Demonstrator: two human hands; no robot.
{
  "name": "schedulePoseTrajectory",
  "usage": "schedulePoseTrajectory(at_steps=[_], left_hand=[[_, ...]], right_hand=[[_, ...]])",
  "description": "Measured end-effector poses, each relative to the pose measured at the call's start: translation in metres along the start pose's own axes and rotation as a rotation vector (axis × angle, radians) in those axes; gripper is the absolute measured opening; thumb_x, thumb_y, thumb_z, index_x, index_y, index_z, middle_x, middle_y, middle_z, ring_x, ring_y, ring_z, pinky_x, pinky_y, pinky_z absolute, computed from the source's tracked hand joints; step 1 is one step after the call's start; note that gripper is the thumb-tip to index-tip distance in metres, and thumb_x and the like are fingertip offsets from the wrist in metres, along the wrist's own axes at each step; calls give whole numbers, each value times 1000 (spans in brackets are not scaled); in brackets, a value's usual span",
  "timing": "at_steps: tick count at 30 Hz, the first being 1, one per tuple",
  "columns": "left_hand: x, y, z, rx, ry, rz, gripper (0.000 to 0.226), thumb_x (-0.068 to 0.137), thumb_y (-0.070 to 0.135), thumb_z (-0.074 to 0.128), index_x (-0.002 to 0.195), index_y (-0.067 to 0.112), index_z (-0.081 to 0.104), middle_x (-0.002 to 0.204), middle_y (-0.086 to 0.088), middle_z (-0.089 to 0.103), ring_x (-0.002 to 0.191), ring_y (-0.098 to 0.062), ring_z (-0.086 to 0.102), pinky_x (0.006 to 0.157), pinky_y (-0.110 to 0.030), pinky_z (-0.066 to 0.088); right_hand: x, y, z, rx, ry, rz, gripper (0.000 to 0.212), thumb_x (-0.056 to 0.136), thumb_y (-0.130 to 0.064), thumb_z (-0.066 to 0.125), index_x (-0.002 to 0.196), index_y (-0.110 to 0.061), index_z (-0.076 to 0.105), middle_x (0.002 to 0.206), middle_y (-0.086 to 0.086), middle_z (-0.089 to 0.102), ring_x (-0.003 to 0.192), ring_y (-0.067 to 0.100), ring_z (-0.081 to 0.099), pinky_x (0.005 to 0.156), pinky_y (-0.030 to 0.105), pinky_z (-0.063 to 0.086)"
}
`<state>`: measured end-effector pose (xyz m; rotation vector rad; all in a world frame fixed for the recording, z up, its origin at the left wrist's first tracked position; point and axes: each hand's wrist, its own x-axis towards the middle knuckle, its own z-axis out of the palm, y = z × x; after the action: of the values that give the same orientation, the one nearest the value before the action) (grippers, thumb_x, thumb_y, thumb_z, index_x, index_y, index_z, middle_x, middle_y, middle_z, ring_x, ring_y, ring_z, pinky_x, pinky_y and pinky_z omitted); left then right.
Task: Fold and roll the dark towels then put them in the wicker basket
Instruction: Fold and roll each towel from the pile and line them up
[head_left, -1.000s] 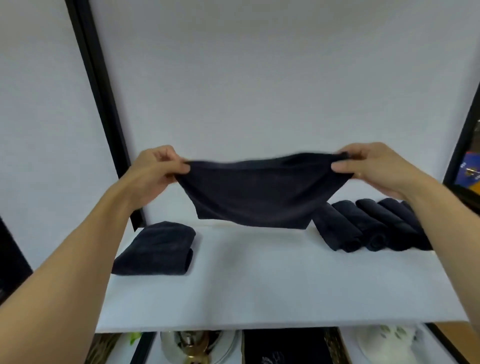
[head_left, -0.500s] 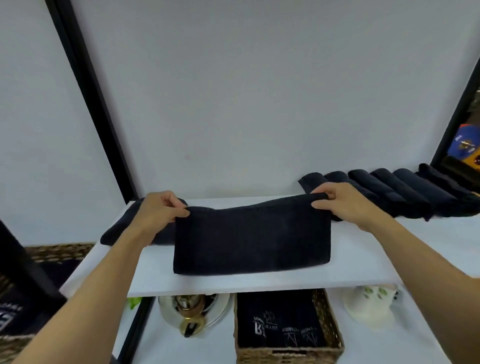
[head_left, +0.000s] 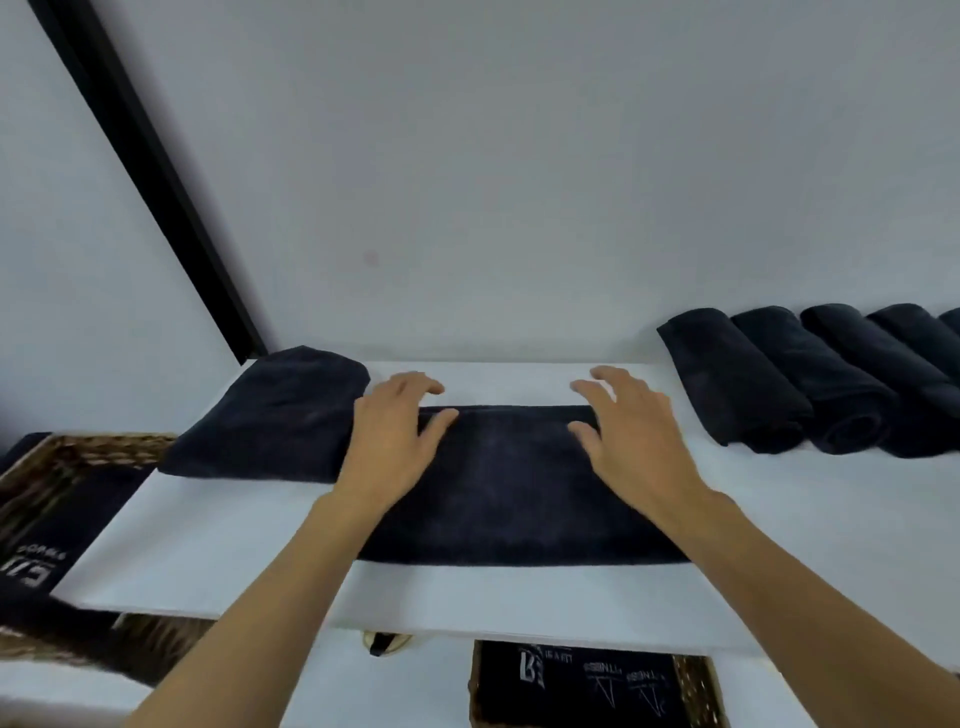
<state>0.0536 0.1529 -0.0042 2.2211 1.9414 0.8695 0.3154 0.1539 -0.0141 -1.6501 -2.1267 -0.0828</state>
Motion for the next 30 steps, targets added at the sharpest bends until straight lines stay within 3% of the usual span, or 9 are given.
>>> schedulePoseTrajectory(at_steps=[3,8,13,18,20,22,25,28,30], left_hand=[[-14,7,25,224,-395,69,74,88,71,12,153,35,22,163,5,13,150,-15,7,121,-41,2],[-18,-33,13,363,-315,-41,103,74,79,-21,155,28,17,163,0,12,151,-19,5,122,-43,-1],[-70,-11,-6,109,-359,306,82,80,80,37,144,29,46,154,4,34,146,-15,25,122,-40,10],[-43,-22,-1,260,-214,534,35,72,26,78,105,16,75,114,-7,71,104,-26,69,98,-51,45],[-13,-26,-2,325,-147,460,34,73,6,70,106,14,76,115,-12,71,106,-34,67,96,-52,48],[7,-26,0,378,-132,257,47,88,-3,47,124,20,67,139,-9,56,130,-33,50,110,-44,35],[6,-10,8,221,-125,70,46,91,-1,44,129,19,63,144,-6,50,132,-32,43,106,-35,36],[-49,25,8,-113,-147,409,28,94,31,55,113,18,71,118,0,63,108,-20,57,93,-22,41],[-93,38,4,-146,-296,592,50,89,59,53,116,21,69,117,2,61,105,-14,55,95,-27,45]], right_hand=[[3,-20,23,6,-361,-85,59,101,-55,24,154,-30,17,162,-2,13,150,18,9,121,43,5],[18,20,28,-73,-459,-7,72,94,-65,8,155,-28,15,163,-4,13,150,18,8,121,47,3],[27,31,16,-3,-296,70,50,93,-62,39,119,-21,52,122,-2,55,112,20,52,101,40,32],[26,35,-12,173,-379,235,32,88,-47,63,104,-23,50,102,1,64,96,24,58,89,41,46],[14,34,-25,205,-406,348,35,87,-44,66,111,-23,50,104,4,62,96,24,56,82,38,47],[-6,27,-35,245,-432,447,43,88,-42,66,122,-22,48,104,3,59,97,23,56,78,34,44],[-42,9,-41,330,-478,521,55,90,-38,65,137,-21,41,116,6,58,104,23,58,81,32,45],[-67,-9,-40,446,-459,585,63,91,-35,64,145,-21,35,134,8,54,113,25,58,89,37,51],[-76,-18,-40,471,-430,609,64,91,-33,65,146,-19,35,137,8,53,114,24,58,94,41,51]])
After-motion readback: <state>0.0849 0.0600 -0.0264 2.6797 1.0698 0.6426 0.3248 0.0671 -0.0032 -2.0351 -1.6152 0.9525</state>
